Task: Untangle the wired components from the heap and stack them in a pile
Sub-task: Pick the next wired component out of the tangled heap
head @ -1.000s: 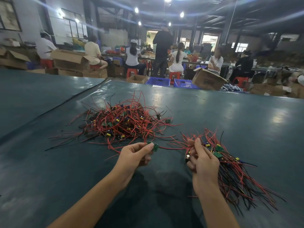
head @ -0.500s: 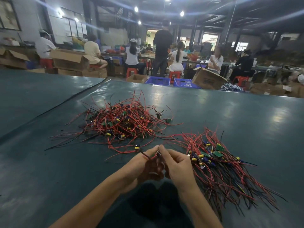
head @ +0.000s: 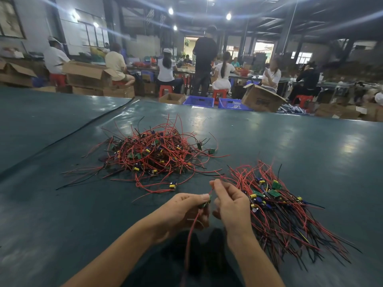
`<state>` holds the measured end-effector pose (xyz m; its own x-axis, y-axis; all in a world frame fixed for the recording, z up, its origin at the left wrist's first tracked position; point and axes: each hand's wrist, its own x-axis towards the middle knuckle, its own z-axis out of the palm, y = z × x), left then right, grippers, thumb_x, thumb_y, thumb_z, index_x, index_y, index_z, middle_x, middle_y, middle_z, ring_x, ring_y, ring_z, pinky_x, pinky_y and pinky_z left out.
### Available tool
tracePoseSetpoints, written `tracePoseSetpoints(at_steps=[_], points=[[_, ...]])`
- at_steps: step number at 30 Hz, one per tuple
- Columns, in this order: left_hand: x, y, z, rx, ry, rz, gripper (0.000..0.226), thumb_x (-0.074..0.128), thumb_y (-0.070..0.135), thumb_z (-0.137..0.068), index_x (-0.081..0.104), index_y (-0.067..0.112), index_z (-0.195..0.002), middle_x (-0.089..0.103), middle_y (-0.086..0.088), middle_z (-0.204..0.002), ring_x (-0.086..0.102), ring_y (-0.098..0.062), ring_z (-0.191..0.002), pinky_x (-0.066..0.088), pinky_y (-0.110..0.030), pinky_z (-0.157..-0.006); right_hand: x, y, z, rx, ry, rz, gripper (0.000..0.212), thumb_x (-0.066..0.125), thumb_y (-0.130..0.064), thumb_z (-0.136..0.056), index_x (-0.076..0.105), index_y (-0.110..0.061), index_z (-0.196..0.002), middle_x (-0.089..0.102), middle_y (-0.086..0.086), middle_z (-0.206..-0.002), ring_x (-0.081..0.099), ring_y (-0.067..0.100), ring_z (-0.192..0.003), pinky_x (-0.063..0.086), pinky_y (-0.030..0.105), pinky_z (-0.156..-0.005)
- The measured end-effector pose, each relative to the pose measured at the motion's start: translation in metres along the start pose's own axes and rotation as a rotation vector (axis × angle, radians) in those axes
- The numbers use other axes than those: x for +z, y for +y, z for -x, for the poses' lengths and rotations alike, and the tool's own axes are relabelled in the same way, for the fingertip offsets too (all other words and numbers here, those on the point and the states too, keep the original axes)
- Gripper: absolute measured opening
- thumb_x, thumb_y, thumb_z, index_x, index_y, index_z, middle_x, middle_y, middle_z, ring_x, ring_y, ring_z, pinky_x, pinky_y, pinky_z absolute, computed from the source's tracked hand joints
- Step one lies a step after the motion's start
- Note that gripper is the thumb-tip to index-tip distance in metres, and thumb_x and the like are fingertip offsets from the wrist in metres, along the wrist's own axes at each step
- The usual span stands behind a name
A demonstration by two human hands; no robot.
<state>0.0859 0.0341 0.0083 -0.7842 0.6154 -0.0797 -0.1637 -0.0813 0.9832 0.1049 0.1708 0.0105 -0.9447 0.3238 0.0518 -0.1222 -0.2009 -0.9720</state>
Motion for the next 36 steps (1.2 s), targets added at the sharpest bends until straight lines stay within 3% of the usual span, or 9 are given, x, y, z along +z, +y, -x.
tracePoseSetpoints(at_steps=[4, 9, 15, 17, 21, 25, 31, 34, 36], points=[[0.004, 0.001, 0.005, 0.040, -0.110, -0.060, 0.027, 0.064, 0.041, -0.081, 0.063, 0.020, -0.065, 0.061, -0.001, -0.063, 0.059, -0.016, -0.062, 0.048, -0.021, -0.065, -0.011, -0.004, -0.013, 0.124, 0.159, -0.260, 0.018, 0.056, -0.014, -0.097, 0.065, -0.007, -0.084, 0.047, -0.007, -0.048, 0.023, 0.004, -0.035, 0.020, 0.017, -0.033], [0.005, 0.000, 0.002, 0.051, -0.026, -0.110, 0.027, 0.062, 0.039, -0.075, 0.063, 0.020, -0.055, 0.060, 0.000, -0.056, 0.059, -0.018, -0.061, 0.048, -0.021, -0.063, -0.016, -0.001, -0.016, 0.126, 0.193, -0.271, 0.021, 0.058, -0.022, -0.097, 0.066, -0.006, -0.086, 0.046, -0.005, -0.058, 0.026, 0.003, -0.036, 0.022, 0.017, -0.032], [-0.012, -0.009, -0.013, -0.021, 0.155, 0.006, 0.028, 0.065, 0.046, -0.070, 0.067, 0.022, -0.056, 0.056, -0.001, -0.059, 0.054, -0.016, -0.056, 0.051, -0.024, -0.059, -0.003, 0.005, -0.002, 0.104, -0.045, 0.000, 0.028, 0.067, -0.034, -0.089, 0.076, -0.014, -0.072, 0.052, 0.002, -0.060, 0.044, 0.014, -0.049, 0.040, 0.026, -0.051], [-0.015, -0.014, -0.017, -0.051, 0.120, -0.029, 0.029, 0.067, 0.052, -0.066, 0.070, 0.024, -0.059, 0.058, 0.002, -0.061, 0.056, -0.014, -0.056, 0.050, -0.024, -0.060, 0.003, 0.005, 0.002, 0.103, -0.081, 0.061, 0.026, 0.068, -0.031, -0.089, 0.077, -0.017, -0.069, 0.056, 0.014, -0.064, 0.050, 0.023, -0.059, 0.043, 0.033, -0.060], [-0.014, -0.021, -0.025, -0.068, -0.065, -0.031, 0.028, 0.073, 0.049, -0.061, 0.067, 0.021, -0.056, 0.059, 0.003, -0.055, 0.059, -0.014, -0.051, 0.049, -0.031, -0.066, -0.003, 0.000, -0.004, 0.143, 0.029, -0.016, 0.030, 0.063, -0.024, -0.093, 0.072, -0.012, -0.067, 0.033, -0.002, -0.050, 0.027, 0.009, -0.041, 0.026, 0.019, -0.037], [-0.007, -0.010, -0.018, -0.078, -0.192, -0.034, 0.029, 0.056, 0.038, -0.066, 0.063, 0.018, -0.046, 0.057, 0.003, -0.045, 0.061, -0.012, -0.052, 0.044, -0.034, -0.072, -0.009, -0.001, -0.011, 0.184, 0.138, -0.117, 0.029, 0.062, -0.020, -0.095, 0.062, -0.010, -0.068, 0.034, 0.001, -0.055, 0.024, 0.008, -0.039, 0.023, 0.018, -0.033], [-0.002, -0.001, -0.016, -0.181, 0.176, -0.184, 0.056, 0.040, 0.018, -0.101, 0.056, 0.010, -0.048, 0.054, -0.003, -0.038, 0.056, -0.011, -0.039, 0.048, -0.020, -0.059, -0.017, 0.009, -0.016, 0.045, 0.240, 0.056, 0.024, 0.061, -0.026, -0.095, 0.062, -0.014, -0.075, 0.051, -0.006, -0.056, 0.041, 0.005, -0.046, 0.037, 0.021, -0.045], [-0.004, 0.000, -0.012, -0.080, 0.373, -0.063, 0.044, 0.052, 0.032, -0.095, 0.069, 0.017, -0.057, 0.069, -0.007, -0.070, 0.063, -0.016, -0.059, 0.049, -0.029, -0.066, -0.022, 0.013, -0.018, -0.075, 0.271, 0.183, 0.014, 0.062, -0.023, -0.094, 0.066, -0.017, -0.083, 0.060, -0.005, -0.065, 0.051, -0.001, -0.051, 0.041, 0.012, -0.049], [-0.008, -0.001, -0.009, -0.044, 0.476, 0.027, 0.031, 0.054, 0.031, -0.096, 0.069, 0.015, -0.074, 0.072, -0.004, -0.080, 0.063, -0.014, -0.060, 0.051, -0.027, -0.059, -0.025, 0.016, -0.017, -0.123, 0.245, 0.329, 0.010, 0.062, -0.022, -0.094, 0.065, -0.022, -0.084, 0.065, -0.005, -0.075, 0.060, 0.005, -0.066, 0.042, 0.009, -0.054]])
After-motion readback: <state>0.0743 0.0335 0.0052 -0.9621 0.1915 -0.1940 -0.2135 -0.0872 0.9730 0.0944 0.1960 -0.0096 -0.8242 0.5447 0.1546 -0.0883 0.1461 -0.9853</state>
